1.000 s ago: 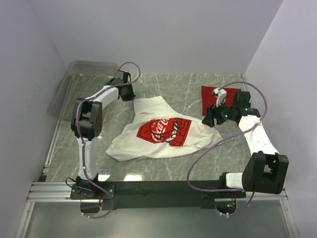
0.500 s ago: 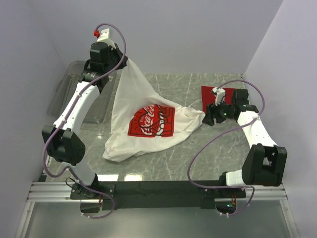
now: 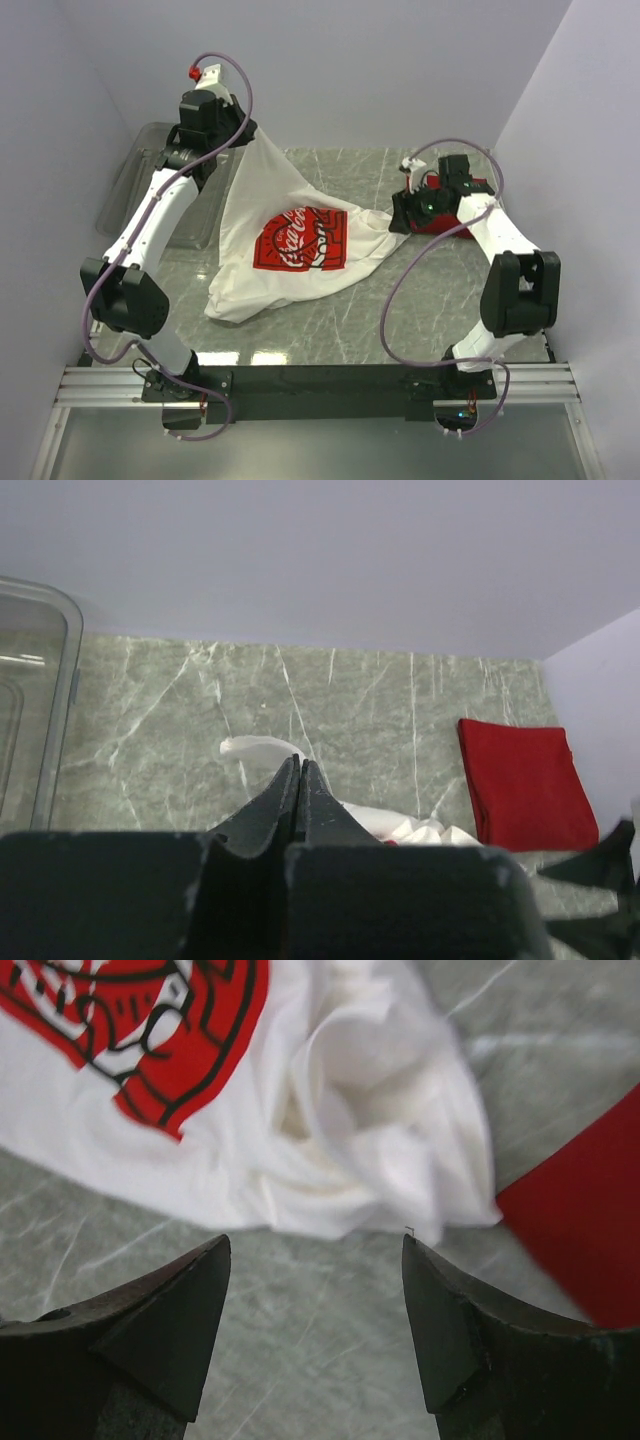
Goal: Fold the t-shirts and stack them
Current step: Flatten the tshirt out
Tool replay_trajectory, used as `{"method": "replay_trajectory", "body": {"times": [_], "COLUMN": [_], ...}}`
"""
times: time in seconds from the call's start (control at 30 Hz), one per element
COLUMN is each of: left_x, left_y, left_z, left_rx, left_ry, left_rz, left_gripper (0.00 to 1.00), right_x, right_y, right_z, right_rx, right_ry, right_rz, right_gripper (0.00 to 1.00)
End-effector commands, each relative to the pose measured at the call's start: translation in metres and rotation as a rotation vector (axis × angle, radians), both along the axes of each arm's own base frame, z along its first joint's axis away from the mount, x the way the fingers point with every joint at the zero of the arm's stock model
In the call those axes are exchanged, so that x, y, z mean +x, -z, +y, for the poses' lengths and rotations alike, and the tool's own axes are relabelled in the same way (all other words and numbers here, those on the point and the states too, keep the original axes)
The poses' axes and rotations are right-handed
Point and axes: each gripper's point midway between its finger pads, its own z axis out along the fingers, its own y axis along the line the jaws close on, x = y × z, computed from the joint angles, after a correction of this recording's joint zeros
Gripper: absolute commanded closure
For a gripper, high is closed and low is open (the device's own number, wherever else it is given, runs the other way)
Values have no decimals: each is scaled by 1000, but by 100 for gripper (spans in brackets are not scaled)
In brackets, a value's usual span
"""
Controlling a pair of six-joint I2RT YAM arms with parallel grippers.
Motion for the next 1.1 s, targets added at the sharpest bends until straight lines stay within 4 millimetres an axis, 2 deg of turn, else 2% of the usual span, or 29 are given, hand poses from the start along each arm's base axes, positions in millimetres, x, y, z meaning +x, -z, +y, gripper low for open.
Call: {"method": "replay_trajectory", "body": {"times": [0.0, 0.03, 0.13, 0.3, 0.4, 0.43, 0.5, 0.53, 0.6, 0.67, 0.7, 0.73, 0.77, 0.8, 0.83, 0.87, 0.9, 0.93, 1.0, 1.03, 1.07], "left_x": [-20, -21, -24, -28, -29, -29, -31, -31, -33, -35, -38, -39, -44, -46, -48, -51, -56, -57, -65, -67, -69], "left_y": [-32, -31, -25, -21, -19, -17, -17, -14, -16, -16, -22, -23, -31, -34, -34, -35, -42, -39, -42, -37, -35], "left_z": [2, 2, 2, 1, 0, 0, 2, 3, 10, 17, 22, 28, 31, 35, 40, 42, 45, 47, 48, 48, 48], "left_rx": [-24, -24, -25, -29, -37, -36, -34, -29, -15, 0, 2, 5, 5, 6, 10, 9, 4, 3, -6, -8, -13], "left_ry": [25, 27, 31, 39, 40, 40, 33, 27, -2, -21, -40, -55, -61, -73, -86, -87, -92, -97, -96, -89, -88], "left_rz": [-76, -74, -62, -55, -52, -48, -48, -43, -49, -52, -65, -68, -86, -96, -99, -105, -122, -117, -126, -115, -110], "left_gripper": [100, 100, 100, 100, 100, 100, 100, 100, 100, 100, 100, 100, 100, 100, 100, 100, 100, 100, 100, 100, 100], "right_x": [34, 39, 39, 30, 31, 34, 29, 28, 19, -3, -21, -41, -68, -83, -108, -125, -144, -169, -194, -211, -217], "right_y": [-20, -16, -5, 10, 21, 24, 25, 20, 11, -12, -18, -31, -32, -32, -29, -22, -10, 6, 24, 36, 40], "right_z": [1, 7, 18, 34, 39, 39, 41, 41, 38, 34, 31, 21, 17, 9, 0, -8, -22, -31, -44, -54, -59], "right_rx": [-65, -79, -86, -80, -112, -118, -112, -111, -108, -90, -91, -86, -70, -102, -123, -155, -233, -274, -338, -382, -403], "right_ry": [13, -11, -53, -90, -88, -72, -78, -81, -89, -130, -189, -207, -244, -318, -347, -377, -429, -448, -494, -503, -502], "right_rz": [-75, -73, -34, 11, 34, 50, 102, 98, 78, 11, 2, -32, 5, -30, -37, -28, -10, 16, 45, 72, 83], "right_gripper": [24, 24, 24, 28, 37, 55, 80, 100, 100, 100, 100, 100, 100, 100, 100, 100, 100, 100, 100, 100, 100]}}
